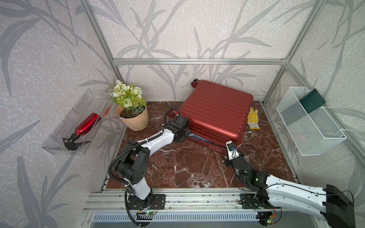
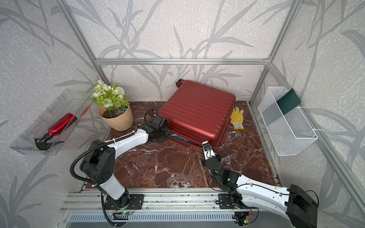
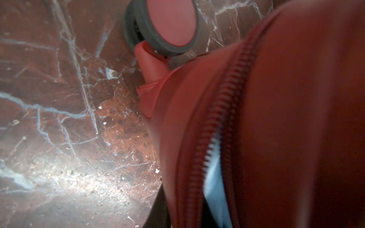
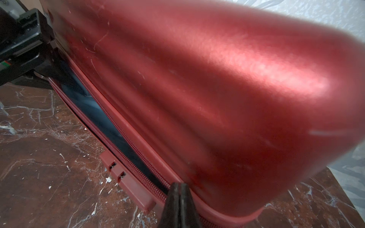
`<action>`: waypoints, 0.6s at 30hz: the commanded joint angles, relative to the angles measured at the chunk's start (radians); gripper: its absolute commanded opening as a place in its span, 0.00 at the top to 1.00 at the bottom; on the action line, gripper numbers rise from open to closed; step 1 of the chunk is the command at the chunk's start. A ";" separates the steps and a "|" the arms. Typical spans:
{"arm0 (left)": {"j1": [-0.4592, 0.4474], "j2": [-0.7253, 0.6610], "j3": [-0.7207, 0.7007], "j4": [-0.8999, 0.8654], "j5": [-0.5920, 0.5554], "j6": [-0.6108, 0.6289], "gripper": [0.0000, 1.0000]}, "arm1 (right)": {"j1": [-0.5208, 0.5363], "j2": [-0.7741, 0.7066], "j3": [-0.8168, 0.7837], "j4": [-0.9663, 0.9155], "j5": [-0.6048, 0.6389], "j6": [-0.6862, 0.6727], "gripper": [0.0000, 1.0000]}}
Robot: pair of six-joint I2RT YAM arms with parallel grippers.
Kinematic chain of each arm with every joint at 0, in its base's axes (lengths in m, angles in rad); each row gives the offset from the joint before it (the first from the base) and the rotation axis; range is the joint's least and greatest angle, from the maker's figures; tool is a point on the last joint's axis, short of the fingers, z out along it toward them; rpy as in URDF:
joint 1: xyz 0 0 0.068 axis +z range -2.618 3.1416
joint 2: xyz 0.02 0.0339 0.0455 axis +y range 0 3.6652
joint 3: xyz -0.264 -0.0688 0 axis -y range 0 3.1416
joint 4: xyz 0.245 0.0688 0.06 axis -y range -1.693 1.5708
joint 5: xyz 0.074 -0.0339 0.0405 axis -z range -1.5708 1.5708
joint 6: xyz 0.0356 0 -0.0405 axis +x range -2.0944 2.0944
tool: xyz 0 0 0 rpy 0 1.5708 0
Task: Open the suitcase zippers
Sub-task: Unzip the zipper on the suitcase.
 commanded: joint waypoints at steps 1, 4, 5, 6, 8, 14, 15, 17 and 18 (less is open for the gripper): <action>0.042 0.017 0.002 0.050 -0.078 0.083 0.97 | 0.006 -0.050 -0.022 0.023 0.033 -0.030 1.00; 0.069 0.005 0.017 0.014 -0.100 0.093 1.00 | 0.004 -0.074 -0.045 0.029 0.078 -0.057 1.00; 0.081 0.001 0.021 0.002 -0.102 0.093 1.00 | 0.002 -0.082 -0.051 0.032 0.090 -0.067 1.00; 0.090 0.000 0.026 -0.006 -0.102 0.096 1.00 | 0.001 -0.090 -0.059 0.041 0.105 -0.063 1.00; 0.112 -0.006 0.039 -0.034 -0.108 0.105 1.00 | -0.005 -0.104 -0.071 0.053 0.111 -0.061 1.00; 0.166 -0.015 0.074 -0.102 -0.124 0.141 1.00 | -0.007 -0.146 -0.063 0.020 0.142 -0.053 1.00; 0.173 -0.017 0.074 -0.105 -0.126 0.142 1.00 | -0.007 -0.161 -0.062 0.004 0.156 -0.046 1.00; 0.189 -0.024 0.073 -0.111 -0.131 0.148 1.00 | -0.007 -0.201 -0.060 -0.044 0.173 -0.014 1.00; 0.195 -0.025 0.071 -0.111 -0.132 0.148 1.00 | -0.007 -0.217 -0.060 -0.061 0.170 -0.003 1.00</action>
